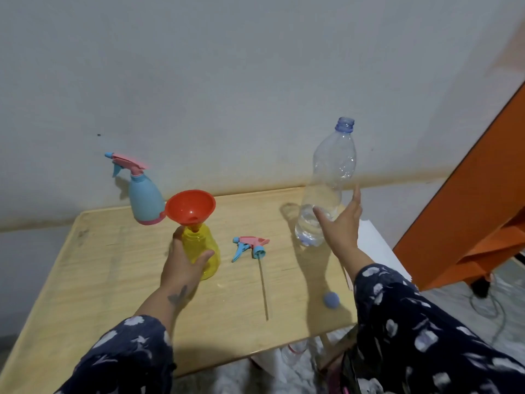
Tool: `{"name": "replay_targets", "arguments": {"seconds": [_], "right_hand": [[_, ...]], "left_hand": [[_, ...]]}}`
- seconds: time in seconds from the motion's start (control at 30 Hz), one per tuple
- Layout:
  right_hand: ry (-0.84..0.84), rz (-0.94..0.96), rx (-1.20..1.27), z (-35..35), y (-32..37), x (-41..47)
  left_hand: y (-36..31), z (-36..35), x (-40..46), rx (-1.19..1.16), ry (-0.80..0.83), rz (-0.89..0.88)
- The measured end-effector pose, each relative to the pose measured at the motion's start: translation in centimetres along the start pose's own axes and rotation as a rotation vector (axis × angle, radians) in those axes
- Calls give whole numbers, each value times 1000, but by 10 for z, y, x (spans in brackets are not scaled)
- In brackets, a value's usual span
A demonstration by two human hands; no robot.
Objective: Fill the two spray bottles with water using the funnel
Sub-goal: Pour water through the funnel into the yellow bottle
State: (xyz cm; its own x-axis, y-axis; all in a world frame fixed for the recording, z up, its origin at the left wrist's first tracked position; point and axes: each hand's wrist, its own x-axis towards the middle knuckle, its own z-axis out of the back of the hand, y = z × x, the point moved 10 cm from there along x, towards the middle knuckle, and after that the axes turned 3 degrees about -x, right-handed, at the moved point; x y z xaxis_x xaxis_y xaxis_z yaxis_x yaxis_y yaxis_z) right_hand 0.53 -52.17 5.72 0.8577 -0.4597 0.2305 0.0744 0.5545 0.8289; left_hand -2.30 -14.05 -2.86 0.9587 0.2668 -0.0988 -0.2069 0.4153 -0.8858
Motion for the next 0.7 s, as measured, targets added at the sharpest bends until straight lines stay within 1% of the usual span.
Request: {"name": "replay_targets", "arguments": {"seconds": [0.07,0.17,0.23,0.3,0.37,0.43,0.5,0.6,0.7], "right_hand": [[8,57,48,-5,8,17],[-53,177,112,-6,30,35],[-87,192,153,-5,38,44],[-108,220,141,-5,42,51],[-93,274,92,-10,48,55],[-28,325,49,-18,58,55],[72,378,-16,-30,72,50],[254,497,-154,-50,98,34],[437,603,-290,-69,123,13]], "left_hand": [[4,0,2,-20,-13,7],[7,0,4,-51,-23,9],[7,-2,5,-76,-13,12],[5,-4,3,-88,-1,17],[3,-3,3,-75,-18,11],[2,-1,2,-39,-47,8],[3,0,1,5,-77,13],[1,4,0,76,-114,22],[-1,7,-1,95,-107,4]]}}
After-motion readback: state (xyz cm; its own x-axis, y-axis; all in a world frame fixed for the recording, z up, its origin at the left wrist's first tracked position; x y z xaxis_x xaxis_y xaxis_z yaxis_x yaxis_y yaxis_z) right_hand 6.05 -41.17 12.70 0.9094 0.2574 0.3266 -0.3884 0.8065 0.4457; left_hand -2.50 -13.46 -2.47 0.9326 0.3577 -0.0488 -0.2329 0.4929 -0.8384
